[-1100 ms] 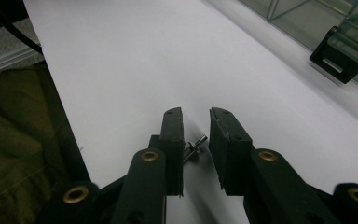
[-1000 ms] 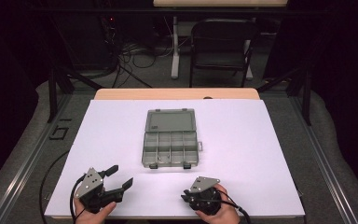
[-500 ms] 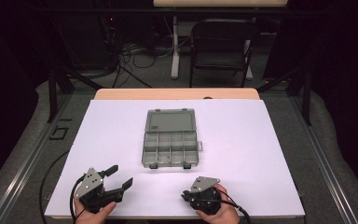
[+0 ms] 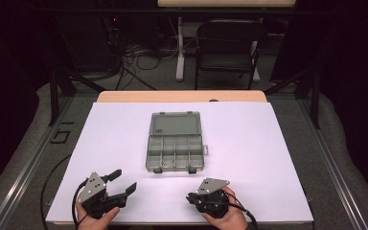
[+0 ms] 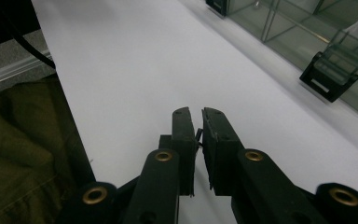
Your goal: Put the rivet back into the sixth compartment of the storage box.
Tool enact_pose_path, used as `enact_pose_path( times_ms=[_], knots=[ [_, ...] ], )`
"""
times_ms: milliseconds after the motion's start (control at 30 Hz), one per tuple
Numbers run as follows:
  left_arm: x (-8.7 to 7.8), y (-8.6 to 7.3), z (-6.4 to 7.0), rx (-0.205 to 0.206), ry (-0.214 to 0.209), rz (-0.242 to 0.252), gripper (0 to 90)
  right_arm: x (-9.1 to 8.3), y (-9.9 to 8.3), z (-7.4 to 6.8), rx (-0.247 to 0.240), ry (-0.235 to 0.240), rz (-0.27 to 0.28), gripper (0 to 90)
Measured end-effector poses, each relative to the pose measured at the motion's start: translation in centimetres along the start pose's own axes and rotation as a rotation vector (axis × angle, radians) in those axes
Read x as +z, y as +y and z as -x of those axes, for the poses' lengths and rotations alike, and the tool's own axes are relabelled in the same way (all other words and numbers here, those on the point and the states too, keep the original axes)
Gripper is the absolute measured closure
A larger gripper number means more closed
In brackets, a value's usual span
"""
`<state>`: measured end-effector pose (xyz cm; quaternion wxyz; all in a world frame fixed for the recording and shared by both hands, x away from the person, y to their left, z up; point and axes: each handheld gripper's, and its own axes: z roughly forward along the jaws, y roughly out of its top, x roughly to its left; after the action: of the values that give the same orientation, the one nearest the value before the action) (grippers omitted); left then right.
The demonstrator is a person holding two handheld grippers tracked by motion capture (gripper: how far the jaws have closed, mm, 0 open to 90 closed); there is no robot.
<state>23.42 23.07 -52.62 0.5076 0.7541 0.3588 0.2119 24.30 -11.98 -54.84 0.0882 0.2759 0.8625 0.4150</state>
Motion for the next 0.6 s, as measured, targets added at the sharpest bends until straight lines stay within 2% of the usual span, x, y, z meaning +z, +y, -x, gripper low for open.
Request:
enact_pose_path(
  times_ms=[300,600],
  knots=[
    [0.0,0.0,0.0,-0.005,0.006,0.003,27.3,-1.1,1.2,0.9,0.006,-0.013,0.034,83.6],
    [0.0,0.0,0.0,-0.007,0.003,-0.001,27.3,-2.3,3.5,1.9,-0.004,-0.028,0.071,83.6]
  ],
)
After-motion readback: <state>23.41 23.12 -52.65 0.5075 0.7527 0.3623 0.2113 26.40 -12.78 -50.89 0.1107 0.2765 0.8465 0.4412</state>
